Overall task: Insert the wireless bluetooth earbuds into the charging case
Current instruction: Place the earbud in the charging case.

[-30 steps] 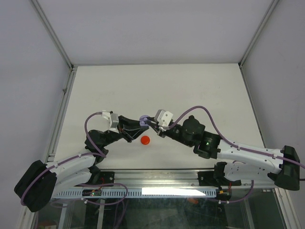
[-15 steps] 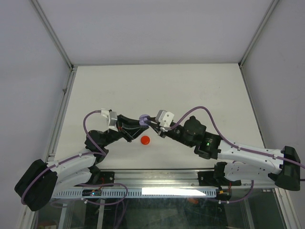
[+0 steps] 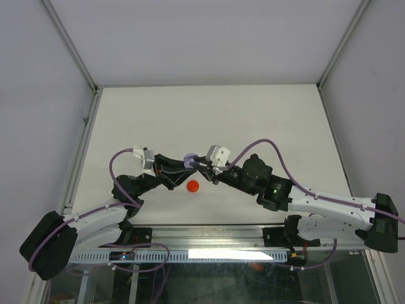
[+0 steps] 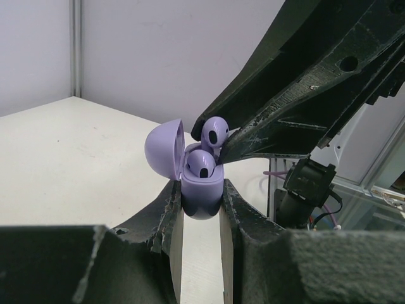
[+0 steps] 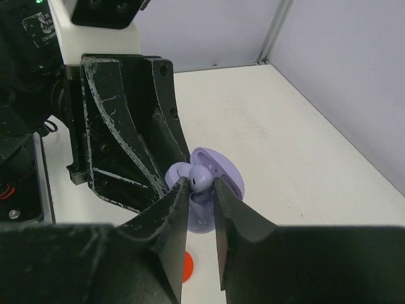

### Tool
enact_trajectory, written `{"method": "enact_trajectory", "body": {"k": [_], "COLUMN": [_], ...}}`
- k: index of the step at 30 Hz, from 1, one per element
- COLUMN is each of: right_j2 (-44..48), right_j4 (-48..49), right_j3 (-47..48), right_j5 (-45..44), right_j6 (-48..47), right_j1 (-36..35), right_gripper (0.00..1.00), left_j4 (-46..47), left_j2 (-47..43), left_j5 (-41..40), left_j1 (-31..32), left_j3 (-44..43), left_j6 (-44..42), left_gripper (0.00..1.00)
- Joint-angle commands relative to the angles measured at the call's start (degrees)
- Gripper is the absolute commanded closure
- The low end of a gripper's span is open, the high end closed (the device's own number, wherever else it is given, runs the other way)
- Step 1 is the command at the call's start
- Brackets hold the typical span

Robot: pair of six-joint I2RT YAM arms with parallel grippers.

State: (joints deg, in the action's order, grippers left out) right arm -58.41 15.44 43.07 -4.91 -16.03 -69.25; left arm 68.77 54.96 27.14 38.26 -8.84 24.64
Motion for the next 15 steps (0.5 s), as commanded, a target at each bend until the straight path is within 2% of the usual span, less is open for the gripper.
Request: {"method": "enact_trajectory", "body": {"k": [1, 9, 15], "right_j2": [0.76, 2.53, 4.10], "right_j4": [-2.08, -2.70, -4.69], "right_j3": [0.37, -0.38, 1.84], "right_j5": [2.96, 1.70, 1.26], "right_j6": [1.73, 1.55, 3.20], "right_j1": [-0.37, -0.36, -0.40], "right_gripper": [0.75, 0.69, 0.58], "left_j4": [7.97, 8.33, 4.13], "left_j2": [-1.43, -2.07, -3.57], "left_j5": [-0.33, -0.43, -1.84], "left_j1": [0.27, 0.27, 0.29], "left_j3": [-0.23, 0.31, 0.84], "left_j6": [-0.32, -0.43, -3.56], "left_gripper": [0.90, 0.90, 0.90]}}
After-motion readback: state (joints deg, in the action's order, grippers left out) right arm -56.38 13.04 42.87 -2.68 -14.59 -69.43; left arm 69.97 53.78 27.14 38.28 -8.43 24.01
